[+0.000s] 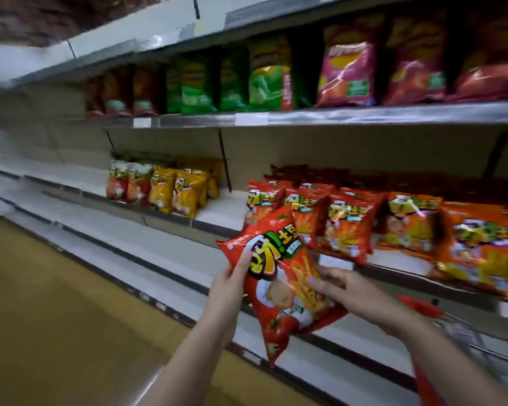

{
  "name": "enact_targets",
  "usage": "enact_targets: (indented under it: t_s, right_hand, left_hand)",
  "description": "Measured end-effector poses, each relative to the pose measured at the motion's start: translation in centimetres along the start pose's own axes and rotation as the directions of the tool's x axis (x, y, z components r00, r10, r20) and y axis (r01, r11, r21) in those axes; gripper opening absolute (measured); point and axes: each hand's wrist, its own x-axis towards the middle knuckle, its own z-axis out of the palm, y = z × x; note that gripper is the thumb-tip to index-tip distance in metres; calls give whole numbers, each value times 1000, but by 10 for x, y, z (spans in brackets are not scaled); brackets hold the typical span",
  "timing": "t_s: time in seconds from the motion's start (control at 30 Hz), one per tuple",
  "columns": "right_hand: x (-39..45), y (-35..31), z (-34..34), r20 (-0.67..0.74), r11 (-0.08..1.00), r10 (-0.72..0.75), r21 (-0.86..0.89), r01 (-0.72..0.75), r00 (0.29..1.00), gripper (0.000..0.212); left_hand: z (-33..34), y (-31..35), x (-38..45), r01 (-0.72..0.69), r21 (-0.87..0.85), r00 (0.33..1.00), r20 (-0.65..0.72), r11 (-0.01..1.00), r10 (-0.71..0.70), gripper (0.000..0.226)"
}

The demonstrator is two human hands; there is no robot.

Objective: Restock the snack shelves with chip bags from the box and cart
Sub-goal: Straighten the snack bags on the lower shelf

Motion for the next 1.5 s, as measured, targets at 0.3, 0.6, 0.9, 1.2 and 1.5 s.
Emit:
enact_targets:
  t_s: [0.3, 0.6, 0.9, 1.2, 1.5]
  right_hand:
    - [184, -9, 42, -88, 989, 97, 123, -86, 991, 42]
    - [354, -74, 129, -277, 998, 1, 66, 18, 961, 38]
    - [534, -75, 134, -653, 997, 35, -29, -71, 756, 45]
    - [608, -51, 100, -840, 956, 210, 69, -285, 501, 63]
    - [635, 8, 85, -792, 937, 184, -38, -346, 583, 60]
  left_hand:
    - [-62, 0, 180, 61, 61, 998, 24, 996, -62, 62]
    - [-159, 23, 327, -50, 148, 998, -15, 988, 53, 55]
    - [-163, 32, 536, -183, 175, 968, 203, 967, 147, 57]
    - [-93, -15, 641, -358, 202, 894, 356, 912, 272, 44]
    - [-87, -33, 668, -361, 219, 879, 405, 906, 252, 44]
